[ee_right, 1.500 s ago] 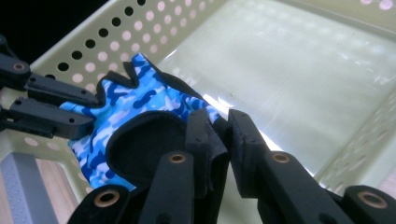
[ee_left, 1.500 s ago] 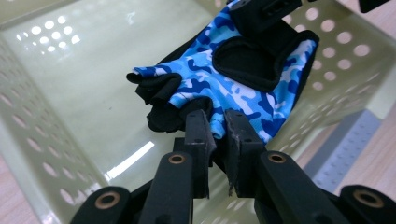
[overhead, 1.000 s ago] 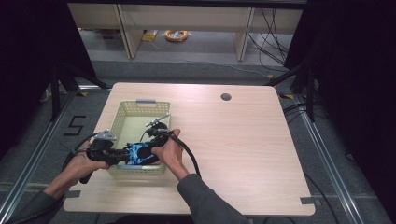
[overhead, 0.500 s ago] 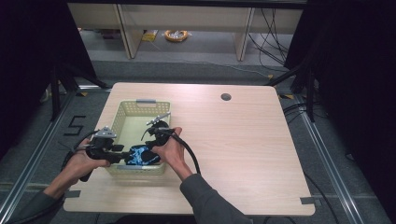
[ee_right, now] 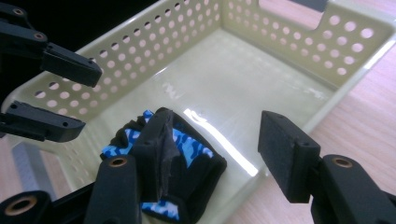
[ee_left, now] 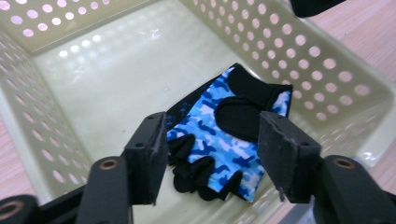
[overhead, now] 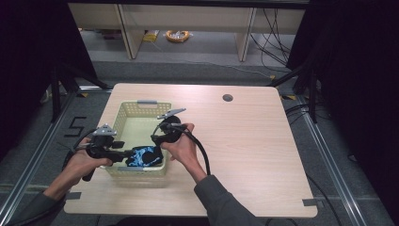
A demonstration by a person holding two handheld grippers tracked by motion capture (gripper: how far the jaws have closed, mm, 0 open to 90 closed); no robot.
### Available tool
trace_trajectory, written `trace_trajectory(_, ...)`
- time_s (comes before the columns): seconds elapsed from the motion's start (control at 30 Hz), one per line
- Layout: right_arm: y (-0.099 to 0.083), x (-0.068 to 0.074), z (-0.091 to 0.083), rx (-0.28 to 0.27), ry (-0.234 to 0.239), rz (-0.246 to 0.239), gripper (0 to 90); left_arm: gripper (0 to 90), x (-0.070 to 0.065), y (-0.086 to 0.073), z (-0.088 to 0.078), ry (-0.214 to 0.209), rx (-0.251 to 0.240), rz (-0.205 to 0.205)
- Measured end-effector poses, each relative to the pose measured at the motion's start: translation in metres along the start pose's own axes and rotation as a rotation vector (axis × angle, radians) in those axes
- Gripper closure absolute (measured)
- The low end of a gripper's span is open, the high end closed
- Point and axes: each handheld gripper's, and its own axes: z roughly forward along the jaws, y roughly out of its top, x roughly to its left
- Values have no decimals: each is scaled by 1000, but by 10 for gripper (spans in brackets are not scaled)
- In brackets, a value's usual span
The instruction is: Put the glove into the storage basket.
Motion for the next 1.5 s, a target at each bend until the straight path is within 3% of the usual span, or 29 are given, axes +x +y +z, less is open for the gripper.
trace_trajectory(0.07, -1, -1, -7, -4, 0, 18, 459, 395, -3, 1, -2, -7, -6, -2)
trace_trajectory(0.23, -7, -9, -28, -24, 8, -8, 457, 360, -13, 3, -5, -21, -34, -7)
trace_trajectory(0.37, -14, -12, -42, -53, 16, 7, 453, 345, -21, 4, -6, -25, -56, -3)
trace_trajectory(0.47, -18, -16, -53, -44, 14, 4, 449, 329, -25, 5, -7, -45, -76, -26)
trace_trajectory(0.53, -20, -19, -58, -49, 21, 8, 446, 326, -28, 6, -8, -68, -101, -65)
trace_trajectory(0.67, -25, -20, -69, -65, 26, 3, 431, 319, -39, 7, -10, -74, -145, -80)
trace_trajectory(1.03, -45, -28, -94, -68, 19, 23, 363, 291, -73, 11, -11, -143, -180, -47)
trace_trajectory(1.07, -48, -30, -97, -72, 6, 7, 360, 288, -75, 11, -10, -153, -188, -32)
trace_trajectory(1.4, -80, -45, -129, -79, -18, 70, 326, 274, -102, 7, -2, -200, -211, -24)
trace_trajectory(1.43, -83, -48, -131, -89, -21, 56, 321, 272, -104, 7, -1, -203, -206, -19)
trace_trajectory(1.47, -86, -46, -134, -80, -24, 92, 319, 271, -107, 6, 0, -207, -202, -25)
trace_trajectory(1.5, -89, -49, -136, -88, -31, 73, 319, 271, -109, 6, 0, -211, -196, -21)
